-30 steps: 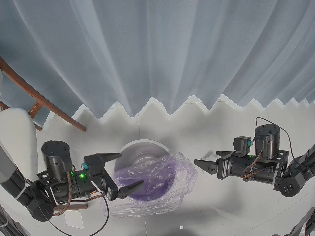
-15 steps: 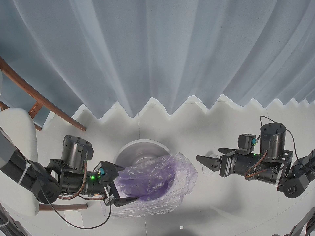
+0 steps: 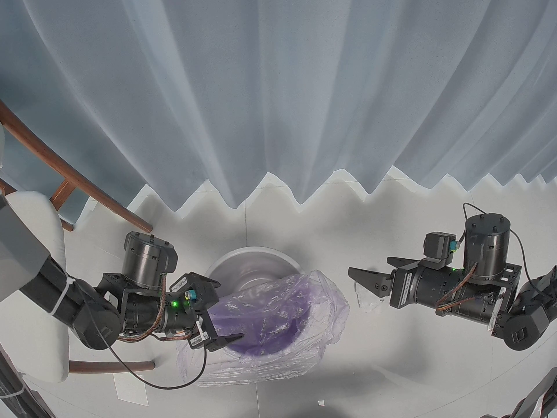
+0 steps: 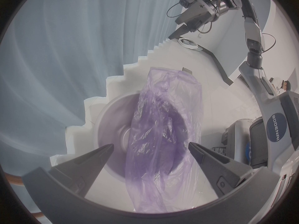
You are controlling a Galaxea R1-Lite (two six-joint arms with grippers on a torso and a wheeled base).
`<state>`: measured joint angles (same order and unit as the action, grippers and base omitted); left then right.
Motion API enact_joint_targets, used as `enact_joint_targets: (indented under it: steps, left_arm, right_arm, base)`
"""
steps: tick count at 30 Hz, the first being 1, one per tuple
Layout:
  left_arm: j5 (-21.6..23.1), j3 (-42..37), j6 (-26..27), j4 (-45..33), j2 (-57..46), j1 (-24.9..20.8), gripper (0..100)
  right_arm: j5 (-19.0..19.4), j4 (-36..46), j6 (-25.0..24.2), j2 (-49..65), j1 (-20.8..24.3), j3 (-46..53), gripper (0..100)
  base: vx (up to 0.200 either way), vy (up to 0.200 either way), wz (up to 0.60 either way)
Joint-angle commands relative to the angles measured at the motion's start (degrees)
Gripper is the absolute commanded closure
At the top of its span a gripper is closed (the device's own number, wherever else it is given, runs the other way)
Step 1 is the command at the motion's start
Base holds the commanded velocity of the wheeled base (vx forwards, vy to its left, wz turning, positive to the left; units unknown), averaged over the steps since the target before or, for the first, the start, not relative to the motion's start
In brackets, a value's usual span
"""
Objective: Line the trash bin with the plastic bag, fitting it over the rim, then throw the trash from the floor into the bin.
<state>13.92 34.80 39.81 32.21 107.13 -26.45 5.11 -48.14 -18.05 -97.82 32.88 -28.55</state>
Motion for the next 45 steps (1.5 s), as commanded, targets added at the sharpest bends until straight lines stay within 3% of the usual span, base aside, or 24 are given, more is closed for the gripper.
enact_joint_targets:
  steps: [1, 11, 12, 16, 24, 27, 38, 45]
  left_arm:
    - [0.1, 0.4, 1.4, 0.0, 3.2, 1.6, 0]
    - [0.2, 4.6, 3.3, 1.1, 9.9, 5.4, 0]
    - [0.4, 5.2, 3.1, 1.2, 10.2, 5.4, 100]
    - [0.6, 8.1, 0.5, 1.6, 10.5, 4.7, 100]
    - [0.6, 12.0, -10.6, 1.5, 7.7, 4.5, 100]
    - [0.1, 14.2, -20.0, 1.5, 6.4, 4.7, 100]
    - [-6.1, 21.5, -40.3, 1.6, 10.6, 7.6, 100]
    - [-6.7, 23.7, -42.9, 1.5, 13.0, 9.1, 100]
  right_arm:
    - [0.1, 0.0, -0.1, -0.4, 0.0, -0.1, 0]
    - [-1.2, 0.1, -2.4, -1.1, -0.2, -0.4, 0]
    - [-1.2, 0.0, -2.5, -1.5, -0.4, -0.4, 0]
    - [-1.3, 0.1, -2.7, -1.9, -0.7, -0.5, 0]
    - [-1.9, 0.0, -2.7, -3.1, -0.8, -0.8, 0]
    - [-1.9, 0.1, -2.7, -3.1, -0.8, -0.7, 0]
    - [-2.3, 0.1, -2.5, -3.2, -0.6, -0.6, 0]
    - [-2.0, -1.4, -2.0, -8.3, -1.6, -4.1, 0]
  base:
    - [0.0, 0.0, 0.0]
    - [0.0, 0.0, 0.0]
    - [0.0, 0.0, 0.0]
    - [0.0, 0.0, 0.0]
    - [0.0, 0.0, 0.0]
    - [0.0, 0.0, 0.0]
    - [0.0, 0.0, 0.0]
    - [0.0, 0.0, 0.0]
